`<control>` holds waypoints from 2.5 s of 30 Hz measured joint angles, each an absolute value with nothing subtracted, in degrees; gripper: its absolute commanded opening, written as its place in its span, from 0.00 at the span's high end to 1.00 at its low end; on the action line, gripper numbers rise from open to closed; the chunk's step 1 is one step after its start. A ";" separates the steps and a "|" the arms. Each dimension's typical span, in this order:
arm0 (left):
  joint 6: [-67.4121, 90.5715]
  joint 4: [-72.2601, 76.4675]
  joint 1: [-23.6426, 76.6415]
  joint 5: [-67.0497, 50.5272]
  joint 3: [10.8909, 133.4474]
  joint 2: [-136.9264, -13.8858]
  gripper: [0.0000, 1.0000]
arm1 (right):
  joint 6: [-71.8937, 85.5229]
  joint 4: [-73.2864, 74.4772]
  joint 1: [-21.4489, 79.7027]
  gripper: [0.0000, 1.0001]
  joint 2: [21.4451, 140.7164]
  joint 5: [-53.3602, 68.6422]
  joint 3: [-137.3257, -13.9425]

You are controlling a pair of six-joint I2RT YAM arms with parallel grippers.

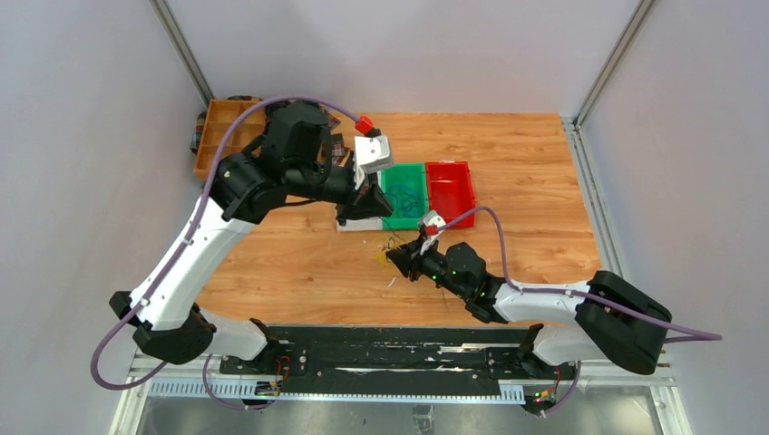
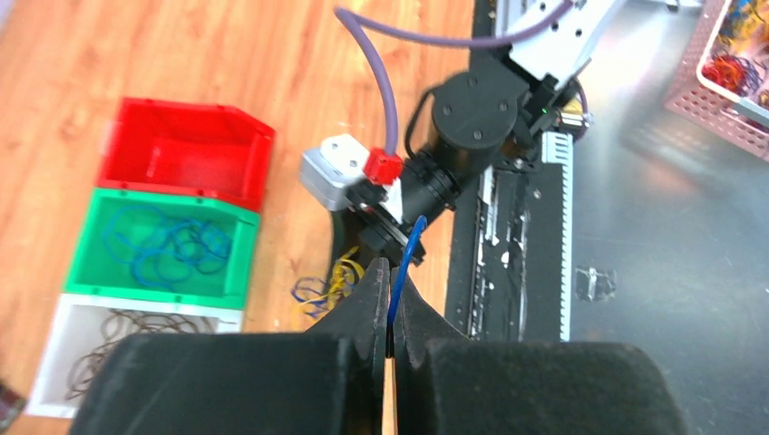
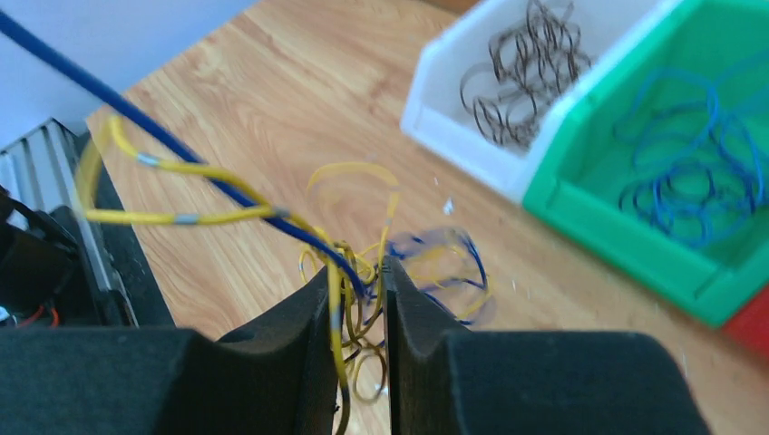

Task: Untangle the cables
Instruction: Untie the cable.

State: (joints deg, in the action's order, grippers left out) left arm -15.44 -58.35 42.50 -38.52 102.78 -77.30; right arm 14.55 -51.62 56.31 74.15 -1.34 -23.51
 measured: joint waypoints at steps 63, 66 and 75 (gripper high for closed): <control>-31.20 -26.96 42.50 12.99 129.64 -73.91 1.00 | 19.31 -25.67 56.31 0.30 50.48 -14.28 -13.72; -29.95 -30.39 42.50 9.56 126.74 -73.32 1.00 | 17.56 -23.51 56.31 0.29 48.56 -11.20 -18.68; -28.51 -37.32 42.50 4.47 124.53 -74.43 1.00 | 12.97 -20.88 56.49 0.29 58.67 -0.60 -36.62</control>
State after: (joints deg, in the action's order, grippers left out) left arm -28.51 -37.32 42.50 4.47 124.53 -74.43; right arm 12.97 -20.88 56.49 58.67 -0.60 -36.62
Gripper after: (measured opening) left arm 0.017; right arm 0.716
